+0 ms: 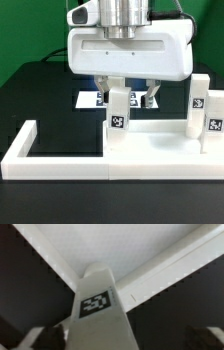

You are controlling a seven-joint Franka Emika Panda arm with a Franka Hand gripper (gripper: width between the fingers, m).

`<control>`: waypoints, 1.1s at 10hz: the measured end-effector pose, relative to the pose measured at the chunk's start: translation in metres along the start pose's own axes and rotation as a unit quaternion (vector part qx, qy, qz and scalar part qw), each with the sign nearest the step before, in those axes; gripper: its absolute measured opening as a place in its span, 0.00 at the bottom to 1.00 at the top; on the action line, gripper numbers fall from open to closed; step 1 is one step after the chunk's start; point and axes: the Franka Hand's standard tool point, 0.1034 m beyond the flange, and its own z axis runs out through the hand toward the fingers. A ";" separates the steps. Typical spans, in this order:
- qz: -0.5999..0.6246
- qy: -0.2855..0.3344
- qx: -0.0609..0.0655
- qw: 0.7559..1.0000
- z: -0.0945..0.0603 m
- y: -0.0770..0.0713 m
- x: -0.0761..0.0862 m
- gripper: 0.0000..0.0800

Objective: Assemble desk

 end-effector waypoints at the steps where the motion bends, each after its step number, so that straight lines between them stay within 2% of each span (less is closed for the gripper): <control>1: 0.007 0.000 -0.001 1.000 0.000 0.001 0.000 0.49; 2: 0.046 -0.002 -0.004 0.999 0.001 0.006 0.001 0.39; 4: 0.119 -0.001 -0.005 0.993 0.001 0.007 0.001 0.38; 6: 0.250 0.000 -0.006 0.968 0.002 0.009 0.003 0.38; 8: 0.411 -0.006 -0.006 0.912 0.004 0.002 -0.005 0.38; 9: 0.479 -0.018 0.007 0.877 0.004 0.000 -0.006 0.38; 10: 0.571 -0.033 0.030 0.820 0.005 -0.002 -0.005 0.38; 11: 0.596 -0.036 0.031 0.802 0.005 -0.002 -0.005 0.38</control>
Offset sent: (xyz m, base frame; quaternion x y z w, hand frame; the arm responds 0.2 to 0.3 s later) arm 0.0000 0.0000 0.0000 0.0000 0.0000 0.1938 0.9810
